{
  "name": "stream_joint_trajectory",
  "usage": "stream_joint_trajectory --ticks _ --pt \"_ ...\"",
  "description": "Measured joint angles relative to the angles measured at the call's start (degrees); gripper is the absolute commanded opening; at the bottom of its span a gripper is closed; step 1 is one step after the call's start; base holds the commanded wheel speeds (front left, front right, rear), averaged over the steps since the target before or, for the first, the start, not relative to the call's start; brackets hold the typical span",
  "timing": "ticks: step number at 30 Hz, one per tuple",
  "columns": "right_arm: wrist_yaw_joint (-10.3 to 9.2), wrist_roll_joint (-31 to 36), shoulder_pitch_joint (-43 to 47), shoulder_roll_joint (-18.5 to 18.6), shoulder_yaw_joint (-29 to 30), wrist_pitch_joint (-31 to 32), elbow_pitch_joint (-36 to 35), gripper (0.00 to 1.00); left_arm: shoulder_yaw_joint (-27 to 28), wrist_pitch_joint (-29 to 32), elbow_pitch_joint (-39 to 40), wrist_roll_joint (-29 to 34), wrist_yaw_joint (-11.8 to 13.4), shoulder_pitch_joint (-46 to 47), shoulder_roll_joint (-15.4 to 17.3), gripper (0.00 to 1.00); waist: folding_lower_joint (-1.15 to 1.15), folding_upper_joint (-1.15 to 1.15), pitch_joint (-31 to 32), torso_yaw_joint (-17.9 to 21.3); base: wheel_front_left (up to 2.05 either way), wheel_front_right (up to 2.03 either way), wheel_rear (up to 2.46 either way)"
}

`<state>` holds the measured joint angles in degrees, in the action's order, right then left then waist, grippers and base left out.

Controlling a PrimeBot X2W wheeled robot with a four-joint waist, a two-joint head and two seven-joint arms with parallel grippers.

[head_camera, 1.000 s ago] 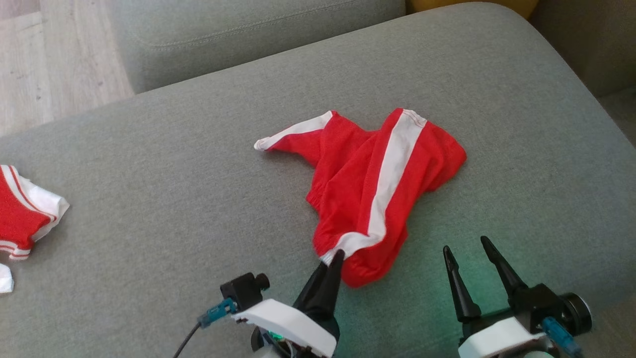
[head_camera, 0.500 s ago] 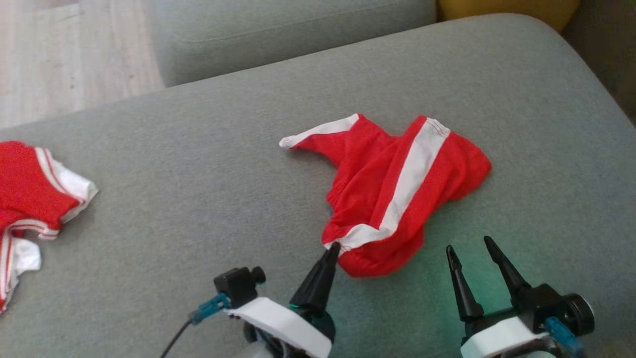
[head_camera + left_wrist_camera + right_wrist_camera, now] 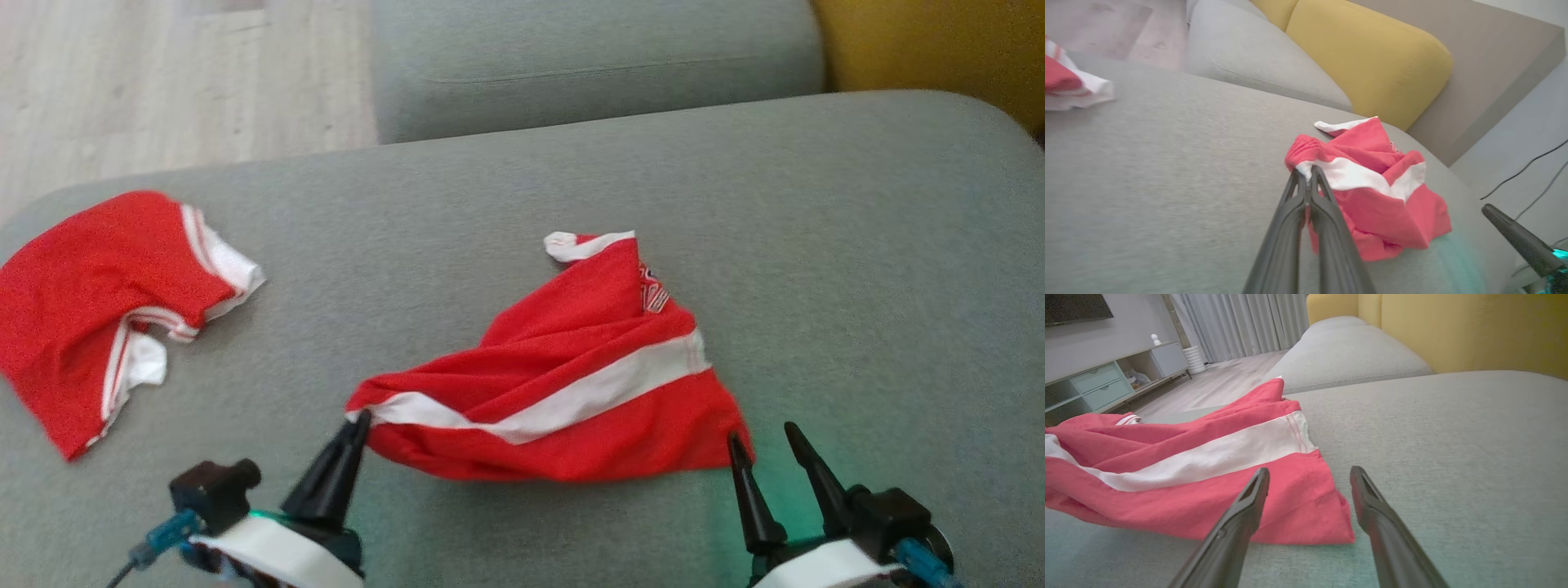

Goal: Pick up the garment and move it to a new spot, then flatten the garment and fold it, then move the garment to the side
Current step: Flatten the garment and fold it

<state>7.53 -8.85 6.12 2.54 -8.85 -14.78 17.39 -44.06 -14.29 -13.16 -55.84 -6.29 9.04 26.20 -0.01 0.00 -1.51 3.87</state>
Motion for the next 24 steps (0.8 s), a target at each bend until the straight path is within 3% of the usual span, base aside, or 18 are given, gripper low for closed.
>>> stream_joint_trajectory --ticks 5,18,19,20,21,22,24 --pt "0.00 -2.23 -3.39 0.78 -3.07 0.00 3.38 1.00 0.26 0.00 -1.55 5.81 2.55 2.52 3.24 0.00 0.00 0.00 -0.38 -3.23 0.00 0.00 0.00" --pt "0.00 -7.84 -16.55 5.16 -15.79 0.00 14.23 1.00 1.59 0.00 -3.36 9.03 1.88 8.42 1.26 0.00 0.01 0.00 -3.59 -8.65 0.00 0.00 0.00" --pt "0.00 -7.83 -16.72 5.22 -15.89 0.00 14.27 0.82 1.59 0.00 -3.52 9.03 1.66 8.43 1.11 0.00 0.01 0.00 -3.66 -8.95 0.00 0.00 0.00" --pt "0.00 -7.83 -16.84 5.22 -15.83 0.00 14.29 0.52 1.58 0.00 -3.72 9.03 1.63 8.43 0.90 0.00 0.01 0.00 -3.68 -9.21 0.00 0.00 0.00" --pt "0.00 -7.84 -16.95 5.21 -15.77 0.00 14.36 0.40 1.58 0.00 -3.99 9.03 1.44 8.43 0.74 0.00 0.01 0.00 -3.63 -9.40 0.00 0.00 0.00" --pt "0.00 -7.90 -17.07 5.22 -15.78 0.00 14.40 0.03 1.58 0.00 -4.30 9.03 1.19 8.43 0.60 0.00 0.01 0.00 -3.50 -9.52 0.00 0.00 0.00" --pt "0.00 -7.94 -17.05 5.22 -15.85 0.00 14.43 0.00 1.62 0.00 -4.69 9.03 1.15 8.42 0.51 0.00 0.01 0.00 -3.10 -9.65 0.00 0.00 0.00"
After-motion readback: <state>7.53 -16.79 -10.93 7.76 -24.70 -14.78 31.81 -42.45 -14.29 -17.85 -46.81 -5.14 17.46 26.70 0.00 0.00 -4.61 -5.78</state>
